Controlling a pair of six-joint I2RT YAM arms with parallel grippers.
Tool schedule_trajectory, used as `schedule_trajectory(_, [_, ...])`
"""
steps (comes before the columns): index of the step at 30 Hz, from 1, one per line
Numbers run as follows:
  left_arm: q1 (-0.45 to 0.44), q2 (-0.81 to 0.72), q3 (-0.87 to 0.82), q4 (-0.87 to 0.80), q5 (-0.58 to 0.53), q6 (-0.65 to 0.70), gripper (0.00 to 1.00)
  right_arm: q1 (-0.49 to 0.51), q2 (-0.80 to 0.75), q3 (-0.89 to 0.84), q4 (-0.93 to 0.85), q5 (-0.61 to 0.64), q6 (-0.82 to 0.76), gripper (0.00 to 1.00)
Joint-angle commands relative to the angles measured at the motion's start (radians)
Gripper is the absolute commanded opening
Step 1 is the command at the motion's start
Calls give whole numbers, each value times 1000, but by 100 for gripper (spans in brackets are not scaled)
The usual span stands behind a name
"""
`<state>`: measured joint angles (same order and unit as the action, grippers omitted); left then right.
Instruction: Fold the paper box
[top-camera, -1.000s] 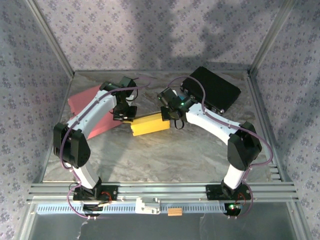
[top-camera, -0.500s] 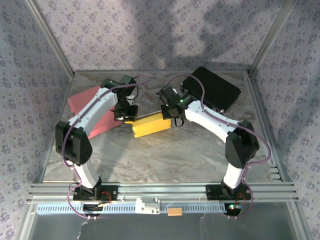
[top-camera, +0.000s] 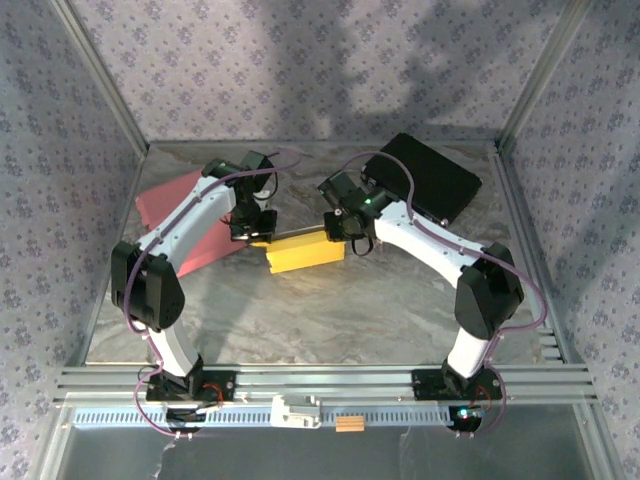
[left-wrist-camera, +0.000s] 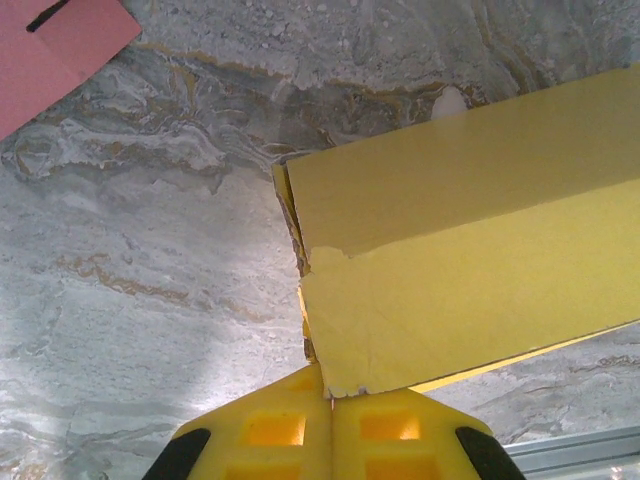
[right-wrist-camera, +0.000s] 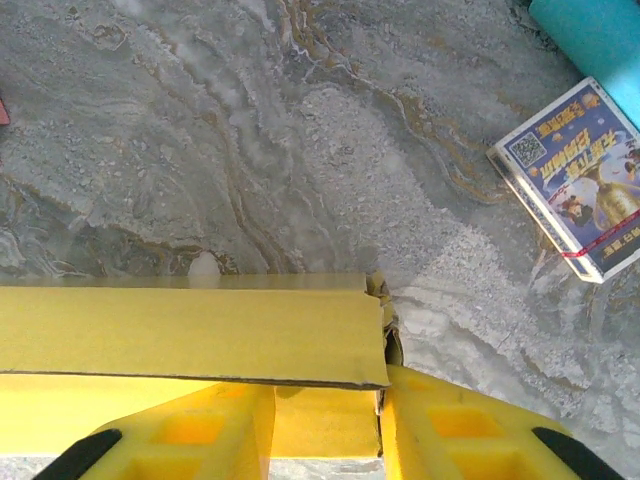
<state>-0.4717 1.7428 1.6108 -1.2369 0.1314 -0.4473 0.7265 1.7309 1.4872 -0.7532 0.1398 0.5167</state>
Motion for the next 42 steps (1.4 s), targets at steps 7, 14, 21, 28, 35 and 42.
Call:
schedule_trajectory(7, [-22,19,-32,49,37,-8,0,-13,-42,-29,-53,-52,43,35])
schedule_trajectory(14, [-30,35,-29,40,13,1,0,-27,-59,-44,-69,-41,26,36])
schedule_trajectory(21, [-38,44,-34,39,-15,10,0,-33,-93,-58,-77,-39,-35,39])
schedule_trajectory(28, [-41,55,-24,36,-20,16,0,-43,-120,-55,-84,-67,-24,43])
schedule_trajectory(35, [-48,58,-11,31,-22,19,0,-88,-138,-36,-74,-105,17,41])
schedule_trajectory(42, [-52,57,0,24,-23,18,0,-126,-141,-23,-57,-105,-40,39])
